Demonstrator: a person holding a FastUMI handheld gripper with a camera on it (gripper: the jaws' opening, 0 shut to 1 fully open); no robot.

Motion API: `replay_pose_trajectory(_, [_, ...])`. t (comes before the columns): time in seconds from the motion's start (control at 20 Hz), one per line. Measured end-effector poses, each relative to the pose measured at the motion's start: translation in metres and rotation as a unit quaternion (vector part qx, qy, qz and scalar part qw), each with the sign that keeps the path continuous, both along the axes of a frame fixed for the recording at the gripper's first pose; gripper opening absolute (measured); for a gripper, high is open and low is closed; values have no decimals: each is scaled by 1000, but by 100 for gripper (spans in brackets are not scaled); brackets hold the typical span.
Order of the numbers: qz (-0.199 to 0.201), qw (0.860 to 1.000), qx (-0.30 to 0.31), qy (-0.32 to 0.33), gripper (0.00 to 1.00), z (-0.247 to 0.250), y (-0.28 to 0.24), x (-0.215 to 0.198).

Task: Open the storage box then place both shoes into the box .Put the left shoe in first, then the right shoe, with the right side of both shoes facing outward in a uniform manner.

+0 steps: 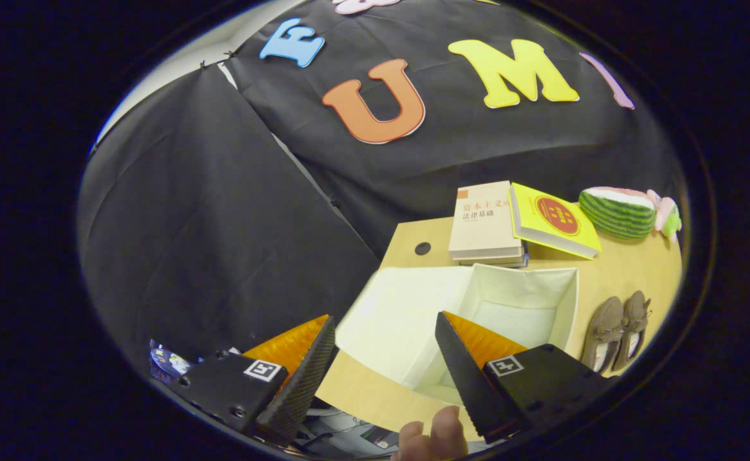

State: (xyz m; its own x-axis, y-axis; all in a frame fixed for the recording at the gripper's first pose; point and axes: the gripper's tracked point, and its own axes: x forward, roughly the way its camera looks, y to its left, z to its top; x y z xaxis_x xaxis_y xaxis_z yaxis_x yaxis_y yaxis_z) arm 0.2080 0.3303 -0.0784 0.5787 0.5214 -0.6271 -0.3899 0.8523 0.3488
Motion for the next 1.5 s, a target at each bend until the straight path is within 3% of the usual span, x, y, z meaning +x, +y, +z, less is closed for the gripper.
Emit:
replay_pose_trajectory(0.35, [-36,994,-103,-4,100,-34,-87,8])
replay_pose_trajectory(0.5, [-36,990,-132,23,100,-62,-126,3])
replay_pose_trajectory(0.75, [-74,980,-180,43,100,-94,-198,7])
replay_pose_trajectory(1.25, [-141,960,-215,113,100,-152,-307,14])
replay_pose_trajectory(1.5, [-156,948,-232,150,100,-185,-343,12])
